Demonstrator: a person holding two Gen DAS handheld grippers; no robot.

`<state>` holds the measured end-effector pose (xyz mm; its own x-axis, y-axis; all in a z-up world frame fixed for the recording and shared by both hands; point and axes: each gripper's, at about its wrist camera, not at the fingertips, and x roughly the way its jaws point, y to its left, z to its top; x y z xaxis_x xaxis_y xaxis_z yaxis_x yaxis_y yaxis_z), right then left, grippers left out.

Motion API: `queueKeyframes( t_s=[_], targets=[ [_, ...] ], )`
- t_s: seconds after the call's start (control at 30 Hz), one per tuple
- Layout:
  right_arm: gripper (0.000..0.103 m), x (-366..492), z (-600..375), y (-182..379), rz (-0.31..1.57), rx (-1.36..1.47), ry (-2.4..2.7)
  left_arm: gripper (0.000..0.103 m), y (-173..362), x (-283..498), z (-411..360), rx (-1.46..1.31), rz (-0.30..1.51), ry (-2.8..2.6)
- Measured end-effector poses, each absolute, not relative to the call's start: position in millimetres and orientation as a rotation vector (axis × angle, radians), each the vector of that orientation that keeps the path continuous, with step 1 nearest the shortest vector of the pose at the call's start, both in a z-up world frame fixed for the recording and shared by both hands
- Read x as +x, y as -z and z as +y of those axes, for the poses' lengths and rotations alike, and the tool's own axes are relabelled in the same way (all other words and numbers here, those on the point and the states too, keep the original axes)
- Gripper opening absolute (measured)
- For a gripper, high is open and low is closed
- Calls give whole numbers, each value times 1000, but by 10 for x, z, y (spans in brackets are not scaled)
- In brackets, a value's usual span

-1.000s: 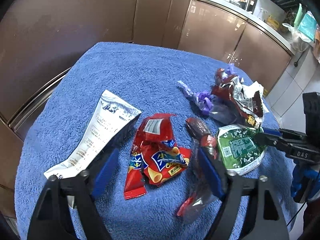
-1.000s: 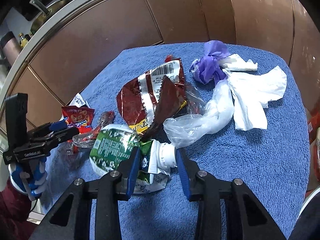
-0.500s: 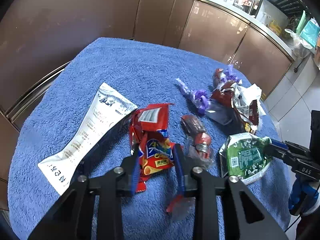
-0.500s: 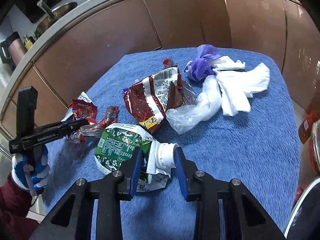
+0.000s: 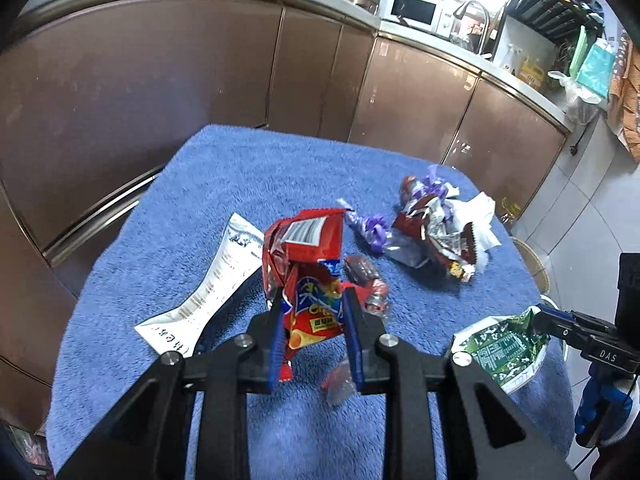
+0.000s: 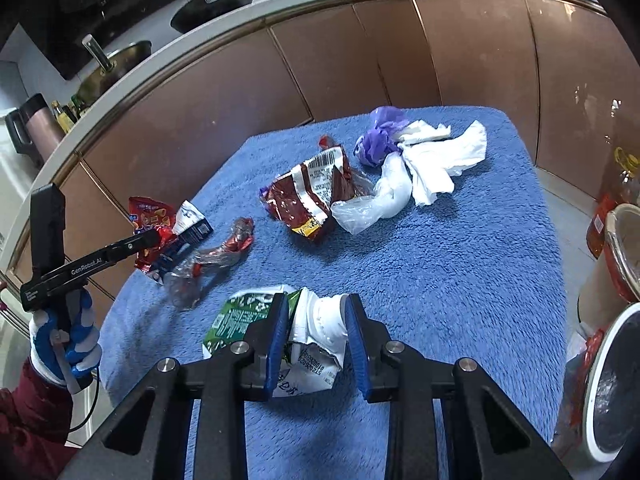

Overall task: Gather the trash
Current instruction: 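Carry both items to the white bin and open both grippers over it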

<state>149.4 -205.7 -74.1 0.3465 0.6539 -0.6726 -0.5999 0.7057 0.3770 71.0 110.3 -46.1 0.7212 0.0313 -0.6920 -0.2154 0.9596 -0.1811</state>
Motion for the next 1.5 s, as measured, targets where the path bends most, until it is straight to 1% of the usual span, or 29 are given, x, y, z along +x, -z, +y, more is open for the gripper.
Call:
queueKeyframes(
  t_s=[0.33,0.53,0.73,0.87,0.93,1.03,1.1,1.13,1.27,1.37,1.4,1.43,1.5],
  targets=[
    [27,1342,-2300,555,851,112,-773,24,194,632,820,-217,714,-66],
    [27,1345,-2750,328,778,163,-663,24,86,864,358,-169,720,73],
    [27,1300,-3678,142,694,235,-373,24,-55,1344,-669,-68,713,320],
    [27,1261,-4260,167,659,233,-123,24,-107,1678,-1408,-38,726,484],
    [27,1257,-4527,229,660,258,-36,24,-99,1887,-1898,-14,739,568],
    [27,1308,-4786,356,668,214,111,24,-23,2115,-2467,-1,777,672],
    [23,1365,-4908,462,680,192,175,24,74,2296,-2888,17,808,733],
    [3,1413,-4978,539,690,187,208,25,135,2384,-3088,22,824,762],
    [4,1660,-5242,868,721,202,274,25,416,2689,-3633,9,900,824],
    [4,1749,-5379,1073,739,249,288,29,674,2840,-3929,10,962,849],
    [4,1791,-5406,1097,741,255,285,32,773,2893,-4021,16,989,855],
    [5,1796,-5424,1123,740,258,286,36,841,2925,-4081,23,1007,857],
    [14,1775,-5451,1148,737,257,293,40,997,3001,-4202,48,1041,862]
  ],
)
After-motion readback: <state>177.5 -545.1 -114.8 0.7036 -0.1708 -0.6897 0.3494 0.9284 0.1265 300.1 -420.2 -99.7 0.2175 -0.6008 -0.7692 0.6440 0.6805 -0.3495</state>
